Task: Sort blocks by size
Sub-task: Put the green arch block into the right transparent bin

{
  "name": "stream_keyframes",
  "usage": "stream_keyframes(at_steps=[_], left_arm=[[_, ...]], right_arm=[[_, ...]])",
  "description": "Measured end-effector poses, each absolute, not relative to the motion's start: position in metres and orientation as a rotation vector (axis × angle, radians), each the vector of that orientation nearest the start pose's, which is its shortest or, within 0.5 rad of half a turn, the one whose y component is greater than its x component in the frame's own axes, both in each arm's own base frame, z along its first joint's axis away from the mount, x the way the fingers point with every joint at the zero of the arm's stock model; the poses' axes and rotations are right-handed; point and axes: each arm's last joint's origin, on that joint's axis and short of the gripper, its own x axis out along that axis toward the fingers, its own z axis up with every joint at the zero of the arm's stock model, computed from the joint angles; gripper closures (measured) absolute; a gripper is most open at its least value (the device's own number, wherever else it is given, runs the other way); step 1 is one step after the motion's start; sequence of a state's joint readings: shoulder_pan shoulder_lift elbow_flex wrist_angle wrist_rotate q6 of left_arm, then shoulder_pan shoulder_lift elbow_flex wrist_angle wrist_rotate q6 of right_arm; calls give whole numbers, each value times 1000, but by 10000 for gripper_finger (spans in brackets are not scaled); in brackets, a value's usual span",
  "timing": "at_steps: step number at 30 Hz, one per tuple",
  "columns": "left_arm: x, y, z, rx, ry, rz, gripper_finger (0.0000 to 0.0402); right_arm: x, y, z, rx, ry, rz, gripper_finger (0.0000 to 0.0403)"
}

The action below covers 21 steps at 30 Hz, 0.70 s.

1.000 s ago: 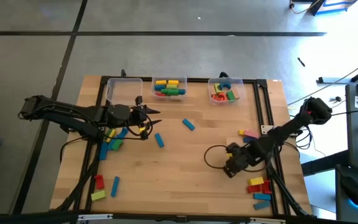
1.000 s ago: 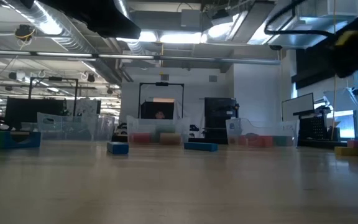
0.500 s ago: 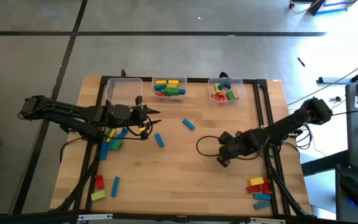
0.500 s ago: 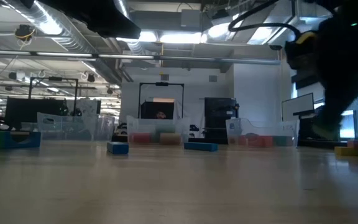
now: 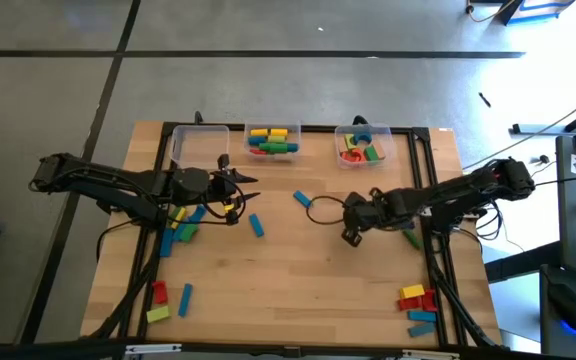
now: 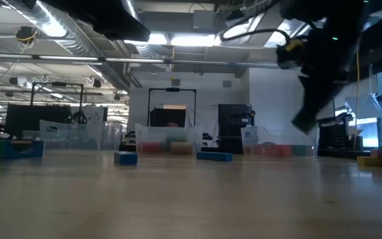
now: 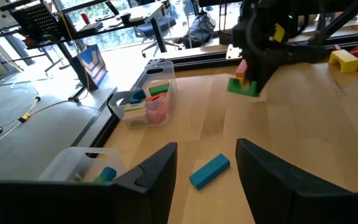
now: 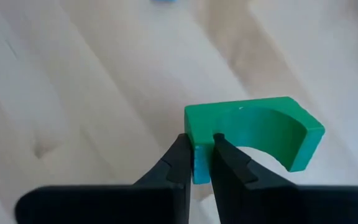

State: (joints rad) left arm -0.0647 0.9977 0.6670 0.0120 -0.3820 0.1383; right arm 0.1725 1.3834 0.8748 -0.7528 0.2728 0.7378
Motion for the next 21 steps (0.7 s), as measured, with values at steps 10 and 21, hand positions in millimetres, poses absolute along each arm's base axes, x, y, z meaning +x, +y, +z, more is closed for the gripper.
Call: stream_keyframes(at_steps=[10,21], left_arm=[[218,-3,273,207,334,293,243],[218,-3,273,207,334,293,243]], right_arm=[[264,-5,248,281,1010,-504,361],[262,-65,261,276,975,-629,361]])
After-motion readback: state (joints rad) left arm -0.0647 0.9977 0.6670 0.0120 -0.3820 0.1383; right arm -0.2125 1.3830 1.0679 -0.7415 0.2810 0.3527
